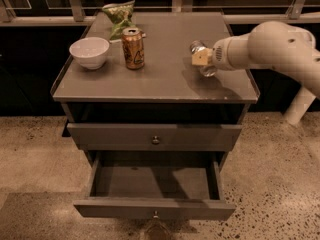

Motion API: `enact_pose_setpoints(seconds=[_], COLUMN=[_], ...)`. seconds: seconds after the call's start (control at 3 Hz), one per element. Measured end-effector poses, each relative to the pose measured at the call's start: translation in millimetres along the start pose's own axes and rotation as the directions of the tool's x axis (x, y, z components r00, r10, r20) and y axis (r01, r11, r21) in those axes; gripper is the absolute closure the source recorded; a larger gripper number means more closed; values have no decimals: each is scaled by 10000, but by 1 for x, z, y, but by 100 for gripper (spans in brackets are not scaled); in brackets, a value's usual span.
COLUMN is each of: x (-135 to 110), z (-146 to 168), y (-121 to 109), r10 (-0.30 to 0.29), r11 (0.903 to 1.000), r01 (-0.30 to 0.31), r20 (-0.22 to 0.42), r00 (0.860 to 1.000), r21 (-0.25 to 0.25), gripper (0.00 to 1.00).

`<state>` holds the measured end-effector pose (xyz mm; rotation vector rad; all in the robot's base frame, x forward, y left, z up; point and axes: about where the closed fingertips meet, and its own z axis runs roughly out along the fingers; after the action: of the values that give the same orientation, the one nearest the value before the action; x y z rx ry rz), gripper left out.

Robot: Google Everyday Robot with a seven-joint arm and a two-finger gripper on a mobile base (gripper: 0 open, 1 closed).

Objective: Place redbull can into middle drawer

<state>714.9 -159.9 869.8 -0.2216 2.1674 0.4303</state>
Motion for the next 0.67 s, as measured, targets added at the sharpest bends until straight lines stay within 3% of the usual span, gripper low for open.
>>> enact_pose_setpoints(seconds=[0.33, 0.67], x=[-4, 9], z=[-49, -98], y=[16, 41], r10=[360, 21], r11=[9888, 9649], r01=[-309, 165], r20=[325, 706], r00=[9988, 9975], r21=[-1463, -2619], gripper=[100, 100])
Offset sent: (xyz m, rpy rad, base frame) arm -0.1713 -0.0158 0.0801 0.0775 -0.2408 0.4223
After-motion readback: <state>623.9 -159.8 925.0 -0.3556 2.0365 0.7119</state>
